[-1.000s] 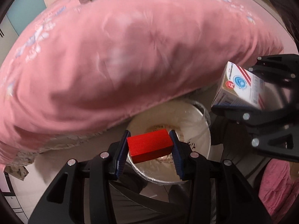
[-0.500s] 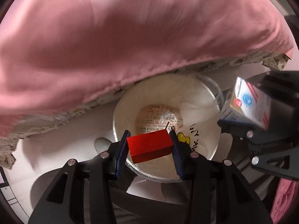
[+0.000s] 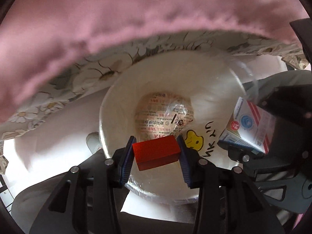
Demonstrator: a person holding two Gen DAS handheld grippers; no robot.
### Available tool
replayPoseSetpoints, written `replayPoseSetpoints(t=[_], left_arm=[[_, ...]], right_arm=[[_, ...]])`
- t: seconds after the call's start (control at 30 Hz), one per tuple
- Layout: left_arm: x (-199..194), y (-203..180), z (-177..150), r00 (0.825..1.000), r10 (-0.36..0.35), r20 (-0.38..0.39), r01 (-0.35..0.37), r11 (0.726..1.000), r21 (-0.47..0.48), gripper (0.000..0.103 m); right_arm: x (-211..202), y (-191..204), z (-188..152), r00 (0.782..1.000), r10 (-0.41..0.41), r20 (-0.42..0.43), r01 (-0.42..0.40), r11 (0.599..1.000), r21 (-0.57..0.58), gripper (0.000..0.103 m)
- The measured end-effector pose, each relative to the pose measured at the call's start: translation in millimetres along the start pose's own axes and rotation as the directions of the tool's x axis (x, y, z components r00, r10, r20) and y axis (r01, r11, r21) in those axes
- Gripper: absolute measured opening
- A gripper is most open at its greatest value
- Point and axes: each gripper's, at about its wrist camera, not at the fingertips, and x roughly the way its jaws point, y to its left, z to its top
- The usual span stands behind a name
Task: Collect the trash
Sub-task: 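Open both tools to drop the red block and white box into the bin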
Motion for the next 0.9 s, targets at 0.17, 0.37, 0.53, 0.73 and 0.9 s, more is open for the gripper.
replayPoseSetpoints(t=[0.17,0.37,0.53,0.73,0.9], left_arm=[[24.5,6.8,5.1,0.999,-0.025,-0.046,0.023,0.999,-0.034,0.045],[56.3,13.7,7.6,0.989,-0.092,-0.120,0.081,0.992,-0.096,0.045],[75.1,14.4,12.2,0.978,-0.138,-0.155,0.115,0.983,-0.145,0.045],[87.7,15.9,13.0,0.966,-0.167,-0.197,0.133,0.976,-0.174,0.048],[89.3,13.2,14.2,0.968,-0.170,-0.182,0.138,0.975,-0.176,0.056]], right_arm=[[31.9,-2.3,6.1,0.997,0.032,-0.064,-0.030,0.999,0.038,0.044],[54.1,2.7,13.9,0.993,0.027,-0.112,-0.023,0.999,0.040,0.044],[75.0,-0.2,19.6,0.988,0.056,-0.144,-0.046,0.997,0.069,0.044],[99.0,-3.8,21.1,0.981,0.062,-0.182,-0.046,0.995,0.089,0.045],[97.5,-8.2,19.1,0.982,0.060,-0.181,-0.040,0.993,0.112,0.059]])
